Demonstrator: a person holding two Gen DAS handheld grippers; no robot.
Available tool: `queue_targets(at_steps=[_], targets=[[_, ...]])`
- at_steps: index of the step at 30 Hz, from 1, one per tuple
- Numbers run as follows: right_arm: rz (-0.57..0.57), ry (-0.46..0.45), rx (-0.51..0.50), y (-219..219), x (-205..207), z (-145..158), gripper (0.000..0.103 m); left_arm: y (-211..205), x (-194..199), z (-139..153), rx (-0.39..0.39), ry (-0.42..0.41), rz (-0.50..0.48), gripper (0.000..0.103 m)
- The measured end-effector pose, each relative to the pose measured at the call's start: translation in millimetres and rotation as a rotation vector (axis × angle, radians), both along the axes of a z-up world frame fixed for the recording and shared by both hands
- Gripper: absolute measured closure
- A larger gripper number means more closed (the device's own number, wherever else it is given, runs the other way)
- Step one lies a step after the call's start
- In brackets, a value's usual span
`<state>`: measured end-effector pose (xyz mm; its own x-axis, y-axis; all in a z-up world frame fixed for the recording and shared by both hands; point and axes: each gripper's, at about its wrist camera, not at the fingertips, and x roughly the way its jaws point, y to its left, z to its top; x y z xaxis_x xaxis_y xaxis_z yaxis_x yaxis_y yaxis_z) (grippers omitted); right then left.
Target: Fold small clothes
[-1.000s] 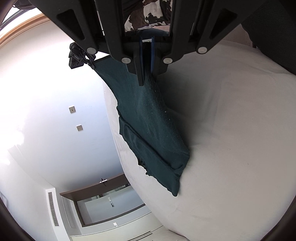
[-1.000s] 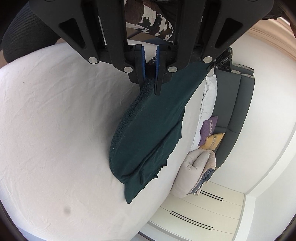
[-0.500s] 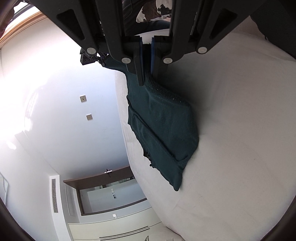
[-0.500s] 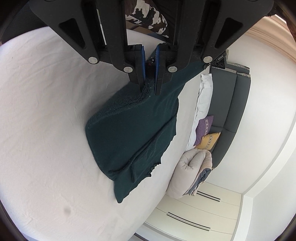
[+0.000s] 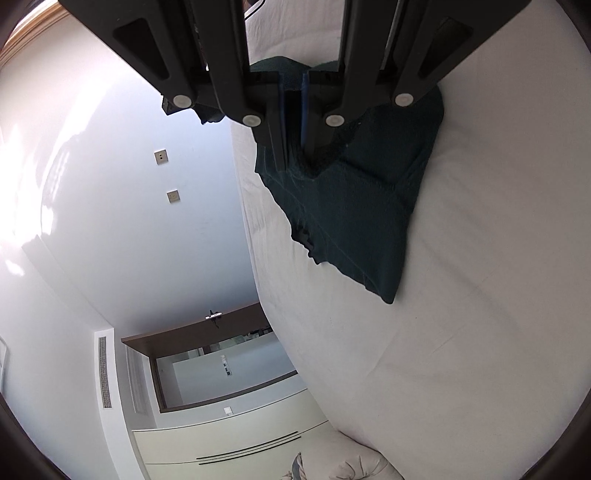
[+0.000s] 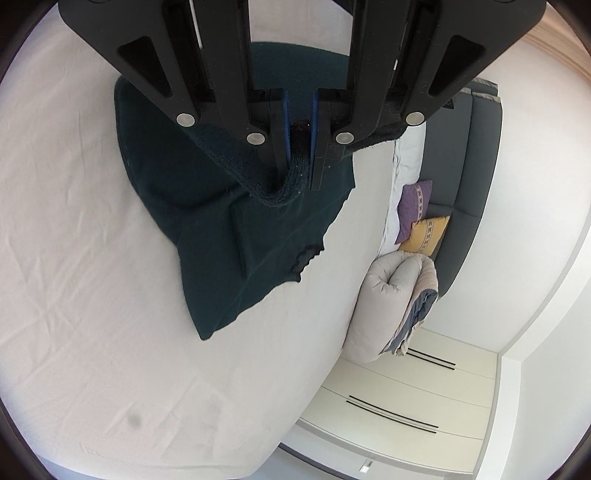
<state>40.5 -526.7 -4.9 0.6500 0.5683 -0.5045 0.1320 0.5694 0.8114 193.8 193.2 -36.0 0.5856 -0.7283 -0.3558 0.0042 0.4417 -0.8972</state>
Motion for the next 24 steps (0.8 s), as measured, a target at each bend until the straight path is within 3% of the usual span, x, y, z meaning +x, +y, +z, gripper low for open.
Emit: queue_targets(at_steps=[8,11,15,16,17,18,19,20,22,24], targets=[[-0.090,0.049,-0.047,-16,109,-22,0.096,-7,112,-20,0.069,0.066,0.043,0.097],[-0.121,0.058,-0.058,-23,139,-32,0.096,-11,140,-35,0.100,0.093,0.058,0.097],[-0.152,0.139,-0.076,-26,178,-64,0.095,-17,163,-68,0.153,0.153,0.081,0.096],[-0.162,0.161,-0.089,-26,185,-73,0.091,-16,166,-76,0.166,0.169,0.094,0.089],[-0.177,0.181,-0.100,-27,191,-81,0.080,-14,169,-83,0.162,0.181,0.097,0.080],[-0.193,0.187,-0.100,-29,193,-87,0.073,-11,169,-88,0.145,0.184,0.110,0.058],[-0.202,0.160,-0.073,-30,192,-90,0.058,-6,167,-89,0.132,0.181,0.130,0.035],[-0.204,0.126,-0.047,-30,191,-91,0.047,-2,163,-87,0.126,0.167,0.150,0.031],[-0.226,0.121,-0.085,-30,186,-85,0.035,1,154,-80,0.135,0.145,0.152,0.030],[-0.217,0.114,-0.125,-28,178,-80,0.035,-1,139,-72,0.154,0.121,0.134,0.030]])
